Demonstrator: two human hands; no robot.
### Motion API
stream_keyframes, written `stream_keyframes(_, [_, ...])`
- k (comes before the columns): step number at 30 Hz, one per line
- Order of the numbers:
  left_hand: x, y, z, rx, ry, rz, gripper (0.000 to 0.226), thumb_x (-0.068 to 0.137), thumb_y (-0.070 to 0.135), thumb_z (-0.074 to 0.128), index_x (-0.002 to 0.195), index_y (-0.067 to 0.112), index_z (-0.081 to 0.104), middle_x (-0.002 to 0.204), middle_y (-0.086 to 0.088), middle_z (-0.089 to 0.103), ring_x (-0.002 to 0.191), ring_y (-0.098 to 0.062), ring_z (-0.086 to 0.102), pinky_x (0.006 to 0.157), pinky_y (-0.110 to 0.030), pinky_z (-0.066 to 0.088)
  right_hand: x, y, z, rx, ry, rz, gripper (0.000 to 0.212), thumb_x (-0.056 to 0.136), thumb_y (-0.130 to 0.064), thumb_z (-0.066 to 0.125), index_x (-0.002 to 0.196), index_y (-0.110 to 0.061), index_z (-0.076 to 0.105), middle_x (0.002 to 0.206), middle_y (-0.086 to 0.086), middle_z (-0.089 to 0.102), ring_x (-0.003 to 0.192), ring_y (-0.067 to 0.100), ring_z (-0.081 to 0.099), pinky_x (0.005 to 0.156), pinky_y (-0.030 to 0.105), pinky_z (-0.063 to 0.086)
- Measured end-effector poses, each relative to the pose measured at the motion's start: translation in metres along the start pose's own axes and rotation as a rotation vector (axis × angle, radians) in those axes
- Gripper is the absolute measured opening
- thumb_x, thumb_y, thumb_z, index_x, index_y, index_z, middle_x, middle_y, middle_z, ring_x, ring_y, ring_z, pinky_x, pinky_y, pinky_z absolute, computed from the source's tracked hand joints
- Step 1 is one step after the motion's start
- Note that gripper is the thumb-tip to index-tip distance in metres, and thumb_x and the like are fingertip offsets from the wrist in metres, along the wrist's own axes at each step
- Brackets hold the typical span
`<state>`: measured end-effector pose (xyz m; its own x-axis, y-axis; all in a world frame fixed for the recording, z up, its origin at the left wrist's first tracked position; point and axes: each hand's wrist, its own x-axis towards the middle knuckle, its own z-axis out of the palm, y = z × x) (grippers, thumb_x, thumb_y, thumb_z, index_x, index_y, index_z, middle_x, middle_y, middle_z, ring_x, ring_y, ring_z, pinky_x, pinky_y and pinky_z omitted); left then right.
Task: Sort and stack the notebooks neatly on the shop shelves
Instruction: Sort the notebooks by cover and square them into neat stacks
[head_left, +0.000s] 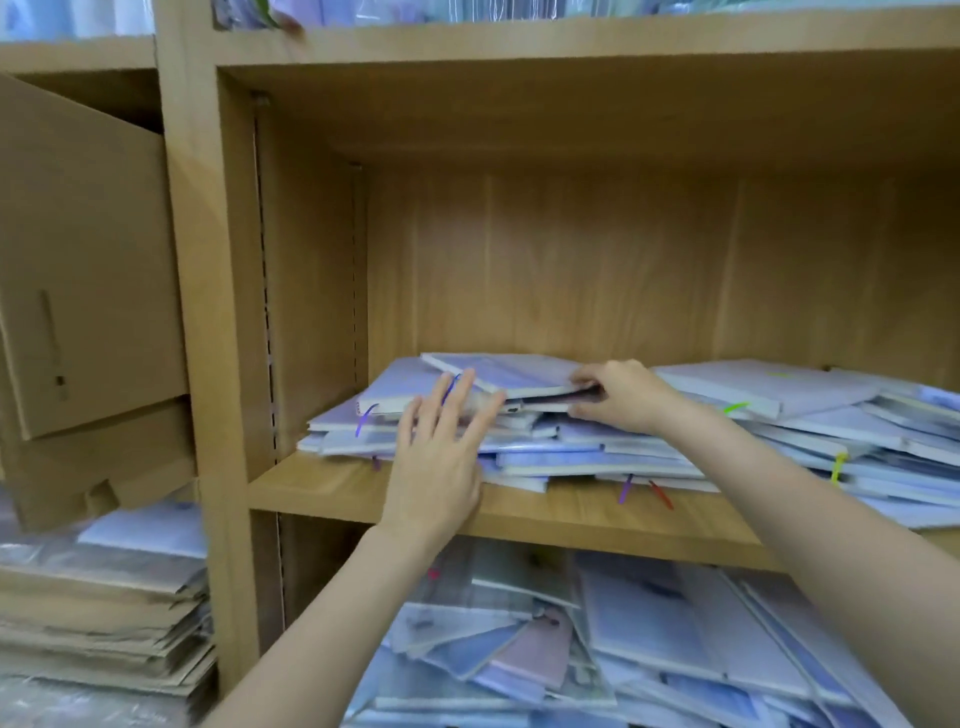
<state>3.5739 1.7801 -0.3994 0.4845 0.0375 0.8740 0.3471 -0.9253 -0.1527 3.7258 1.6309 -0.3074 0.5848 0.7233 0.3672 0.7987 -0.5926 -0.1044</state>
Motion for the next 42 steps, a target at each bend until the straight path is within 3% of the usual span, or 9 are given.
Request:
stream_keyframes(6, [0.027,0.007,0.008,0.114,-0.016,0.076,0.062,0.069,0.006,0.029,0.120,0.032,0.052,0.118,-0.006,0.064,0.102,-0.035,0.063,0.077,-0.048,0.051,-0.002,-0.019,0.015,-0.355,0.147,-0.009,0.035,0.087,-0.017,0.057,0.121,-0.013,0.051,0.116,0.011,0.043,0.096,0.033,0.058,0.066,0.034,0.040])
stream_keyframes(9, [0.044,-0.012,0.002,0.119,-0.040,-0.018,0.042,0.066,-0.002,0.037,0.097,0.022,0.053,0.084,-0.004,0.063,0.067,-0.029,0.061,0.043,-0.028,0.043,-0.010,-0.019,0.028,-0.533,0.376,-0.089,0.048,0.041,-0.004,0.085,0.083,-0.005,0.062,0.072,0.010,0.059,0.052,0.026,0.061,0.041,0.025,0.025])
stream_keyframes(11, [0.054,-0.028,-0.003,0.051,-0.154,-0.149,0.025,0.077,-0.004,0.055,0.094,0.015,0.057,0.086,-0.005,0.059,0.070,-0.030,0.057,0.045,-0.030,0.041,-0.014,-0.012,0.033,-0.522,0.488,-0.149,0.048,0.015,0.001,0.084,0.054,-0.010,0.057,0.046,0.004,0.051,0.032,0.020,0.049,0.034,0.018,0.018])
stream_keyframes(17, [0.044,-0.040,-0.009,-0.141,-0.341,-0.203,0.041,0.094,0.044,0.044,0.128,0.022,0.048,0.132,-0.003,0.047,0.121,-0.027,0.042,0.095,-0.036,0.039,-0.017,-0.007,0.021,-0.543,0.650,-0.276,0.020,0.040,0.000,0.066,0.055,-0.012,0.058,0.044,0.001,0.051,0.041,0.020,0.054,0.046,0.022,0.031])
stream_keyframes(22, [0.058,-0.032,-0.019,-0.236,-0.248,-0.356,0.041,0.093,0.044,0.046,0.126,0.021,0.055,0.127,0.002,0.052,0.114,-0.026,0.046,0.082,-0.032,0.038,-0.001,0.002,0.003,-0.444,0.858,-0.287,0.025,0.061,0.003,0.079,0.073,-0.011,0.061,0.060,0.003,0.061,0.068,0.025,0.059,0.089,0.041,0.044])
stream_keyframes(25, [0.057,-0.028,-0.018,-0.142,-0.180,-0.409,0.037,0.096,0.038,0.041,0.129,0.022,0.051,0.131,0.001,0.050,0.117,-0.026,0.043,0.093,-0.037,0.035,0.008,-0.007,-0.019,-0.484,0.989,-0.245,0.025,0.066,0.001,0.074,0.077,-0.014,0.057,0.065,0.000,0.063,0.079,0.026,0.056,0.091,0.044,0.031])
stream_keyframes(29, [0.049,-0.025,-0.019,-0.173,-0.085,-0.358,0.034,0.097,0.018,0.042,0.130,0.020,0.051,0.134,-0.006,0.046,0.118,-0.030,0.040,0.091,-0.041,0.035,0.019,-0.020,-0.034,-0.498,1.005,-0.221,0.029,0.062,0.003,0.074,0.084,-0.011,0.061,0.083,0.008,0.063,0.080,0.032,0.058,0.086,0.047,0.043])
stream_keyframes(35, [0.015,-0.031,-0.012,-0.021,-0.230,-0.218,0.041,0.071,0.001,0.073,0.107,0.019,0.068,0.112,-0.016,0.063,0.095,-0.039,0.058,0.068,-0.046,0.046,-0.017,-0.005,-0.045,0.138,0.912,-0.086,0.019,0.085,0.004,0.053,0.099,-0.007,0.058,0.131,0.017,0.039,0.108,0.031,0.045,0.083,0.034,0.041])
stream_keyframes(42, [-0.001,-0.006,-0.011,-0.204,-0.368,-0.230,0.062,0.093,0.016,0.045,0.146,0.032,0.018,0.152,-0.012,0.022,0.139,-0.040,0.014,0.112,-0.052,0.020,-0.053,0.011,-0.023,1.588,0.702,0.397,0.050,0.090,-0.004,0.050,0.134,-0.018,0.031,0.127,0.009,0.043,0.111,0.023,0.053,0.094,0.040,0.050])
